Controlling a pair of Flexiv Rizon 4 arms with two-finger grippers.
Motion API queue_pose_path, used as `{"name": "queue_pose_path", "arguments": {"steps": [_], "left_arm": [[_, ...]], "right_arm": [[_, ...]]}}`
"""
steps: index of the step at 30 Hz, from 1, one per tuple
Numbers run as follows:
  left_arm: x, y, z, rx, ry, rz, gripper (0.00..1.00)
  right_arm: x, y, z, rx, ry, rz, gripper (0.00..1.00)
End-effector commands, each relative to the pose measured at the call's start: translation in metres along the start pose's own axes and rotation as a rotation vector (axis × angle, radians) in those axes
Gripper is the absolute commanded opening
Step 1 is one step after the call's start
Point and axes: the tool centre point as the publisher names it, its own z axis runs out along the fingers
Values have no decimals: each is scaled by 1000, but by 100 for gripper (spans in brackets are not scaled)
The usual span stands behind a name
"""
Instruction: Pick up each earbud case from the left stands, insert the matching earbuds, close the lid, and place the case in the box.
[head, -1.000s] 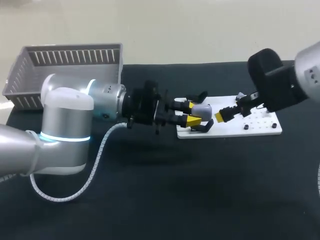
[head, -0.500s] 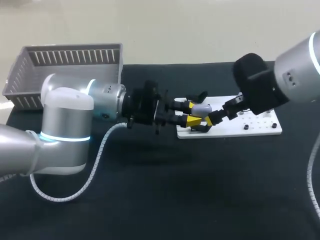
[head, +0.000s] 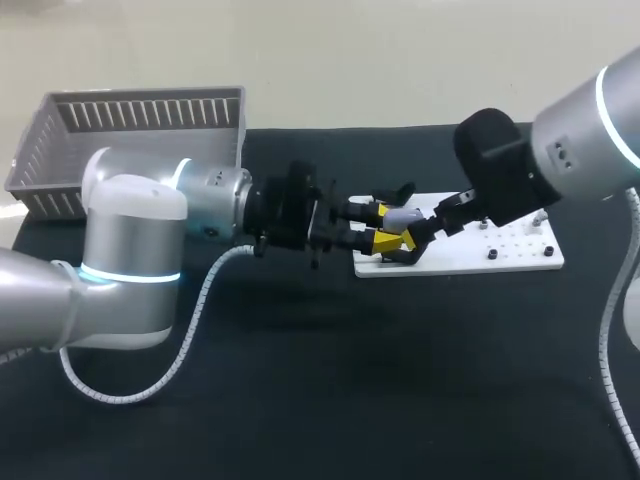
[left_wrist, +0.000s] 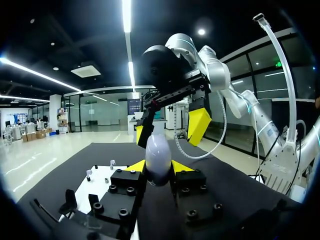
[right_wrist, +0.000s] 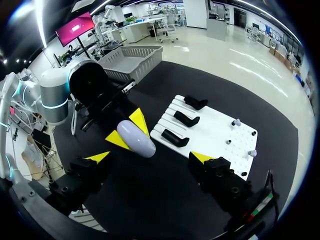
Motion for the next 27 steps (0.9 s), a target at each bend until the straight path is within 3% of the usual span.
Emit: {"name": "queue_pose_path", "arguments": {"steps": [1, 27], "left_arm": [[1, 0, 0, -1, -2, 2, 0], [1, 0, 0, -1, -2, 2, 0]], "right_arm": [[-3, -1, 5, -1, -1, 2, 100], [-10, -15, 8, 13, -31, 33, 100]]}}
